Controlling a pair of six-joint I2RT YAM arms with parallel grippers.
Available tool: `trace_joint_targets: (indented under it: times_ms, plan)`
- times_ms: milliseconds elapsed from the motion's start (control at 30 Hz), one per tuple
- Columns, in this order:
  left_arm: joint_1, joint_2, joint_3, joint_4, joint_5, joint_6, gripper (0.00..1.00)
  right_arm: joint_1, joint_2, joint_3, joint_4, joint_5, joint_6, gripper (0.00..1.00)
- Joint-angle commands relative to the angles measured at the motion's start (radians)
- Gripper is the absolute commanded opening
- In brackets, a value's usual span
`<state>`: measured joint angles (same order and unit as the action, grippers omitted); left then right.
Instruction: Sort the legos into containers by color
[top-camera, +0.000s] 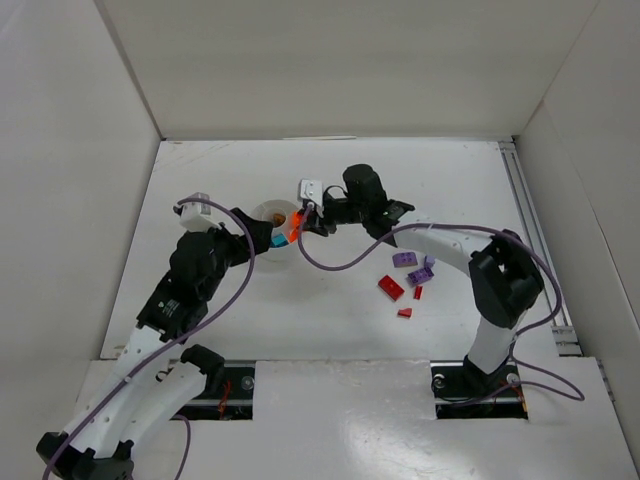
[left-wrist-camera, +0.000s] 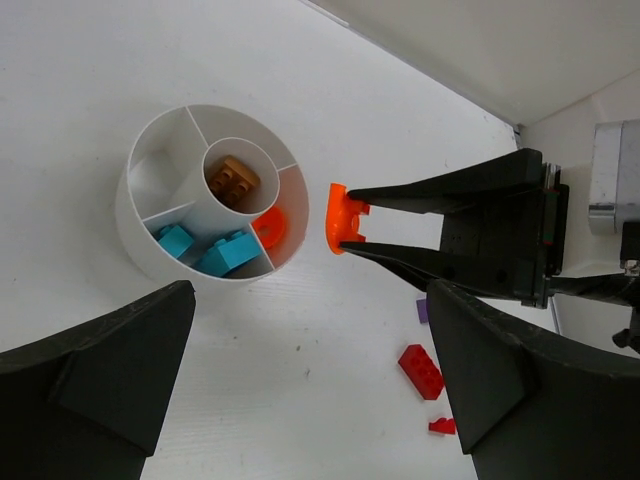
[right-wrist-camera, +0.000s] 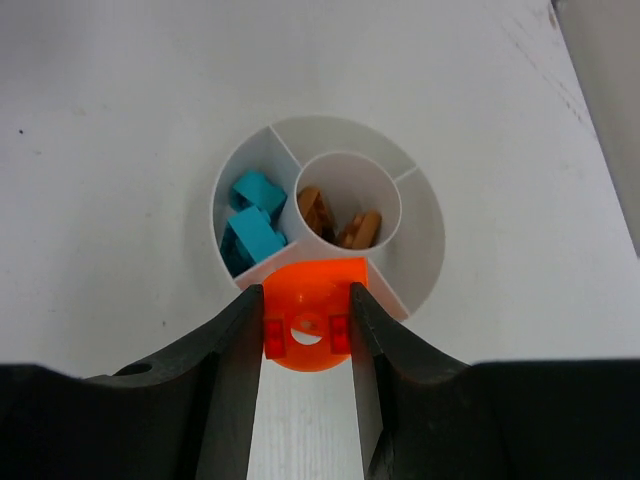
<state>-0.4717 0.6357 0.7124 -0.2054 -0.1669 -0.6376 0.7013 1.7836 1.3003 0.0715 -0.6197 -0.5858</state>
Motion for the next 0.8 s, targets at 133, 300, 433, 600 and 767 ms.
trace_joint_targets:
  times_ms: [133,300,433,600,767]
  plan:
    - [-0.005,-0.031,-0.001,0.012,-0.020,-0.016,1.00,0.001,0.086,0.051,0.290,-0.219,0.035,0.38]
    - [-0.005,-0.041,-0.001,0.012,-0.029,-0.016,1.00,0.001,0.137,0.062,0.356,-0.229,0.044,0.39]
    - [-0.005,-0.050,-0.001,0.003,-0.040,-0.016,1.00,-0.010,0.161,0.051,0.395,-0.213,0.057,0.39]
    - [-0.005,-0.050,-0.001,-0.006,-0.049,-0.016,1.00,-0.028,0.183,0.042,0.431,-0.213,0.080,0.39]
    - [-0.005,-0.050,-0.001,-0.006,-0.060,-0.016,1.00,-0.028,0.183,-0.010,0.441,-0.190,0.080,0.44]
